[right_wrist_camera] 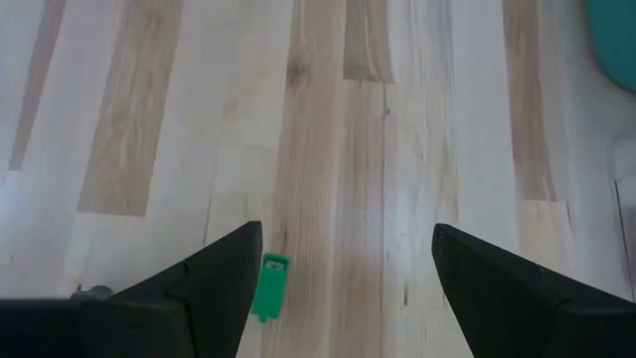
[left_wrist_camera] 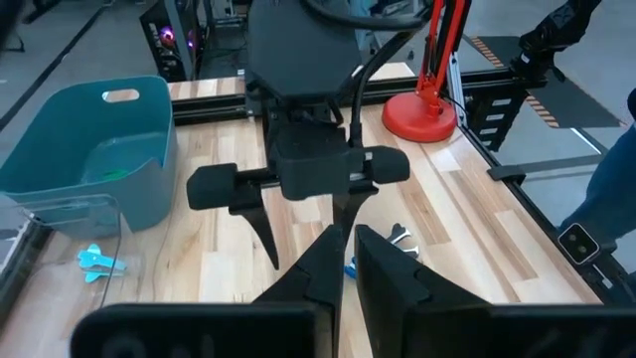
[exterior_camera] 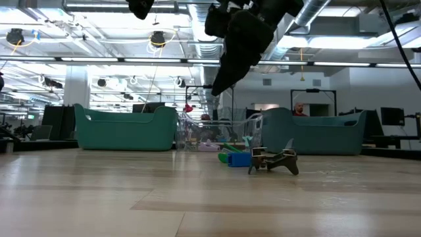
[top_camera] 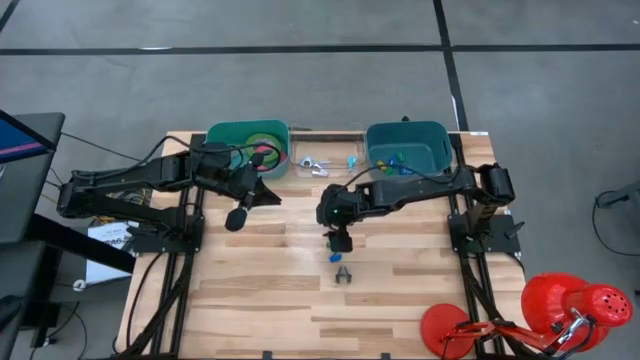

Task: Pick and place Stapler, Stapler remover, tape
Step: Put the green stapler into the dark blue bin

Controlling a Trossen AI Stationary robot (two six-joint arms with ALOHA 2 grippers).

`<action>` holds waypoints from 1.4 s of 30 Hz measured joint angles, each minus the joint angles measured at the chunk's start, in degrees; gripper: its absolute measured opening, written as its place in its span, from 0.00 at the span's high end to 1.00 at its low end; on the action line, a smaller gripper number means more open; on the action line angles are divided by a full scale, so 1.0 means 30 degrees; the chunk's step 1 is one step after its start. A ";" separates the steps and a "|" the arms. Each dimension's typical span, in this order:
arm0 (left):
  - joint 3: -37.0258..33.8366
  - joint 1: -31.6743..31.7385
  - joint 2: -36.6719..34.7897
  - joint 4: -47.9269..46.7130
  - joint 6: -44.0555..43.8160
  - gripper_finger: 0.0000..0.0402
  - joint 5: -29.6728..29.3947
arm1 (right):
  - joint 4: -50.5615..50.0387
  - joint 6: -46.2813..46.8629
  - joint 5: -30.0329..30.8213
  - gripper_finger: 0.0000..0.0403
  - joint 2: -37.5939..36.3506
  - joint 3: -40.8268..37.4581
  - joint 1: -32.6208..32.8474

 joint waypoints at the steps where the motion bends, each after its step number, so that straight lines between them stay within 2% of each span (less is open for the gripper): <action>1: 0.0000 0.0000 0.0000 0.0051 0.0007 0.95 0.0000 | -0.0010 0.0034 -0.0002 0.29 -0.0005 0.0000 -0.0007; 12: 0.0000 0.0007 0.0000 0.0248 0.0000 0.95 0.0000 | -0.1737 0.1536 0.0019 0.29 -0.0012 0.0000 0.0320; 25: 0.0000 0.0004 0.0000 0.0597 0.0003 0.95 0.0000 | -0.2285 0.2710 0.0012 0.29 0.0957 0.0015 0.2017; 34: 0.0000 0.0000 0.0000 0.0765 0.0000 0.95 -0.0003 | -0.0862 0.2606 0.0063 0.29 0.0962 0.0017 0.1821; 42: 0.0000 0.0006 0.0000 0.0901 0.0006 0.95 -0.0005 | -0.0076 0.2550 -0.0039 0.29 0.2361 0.0082 0.1802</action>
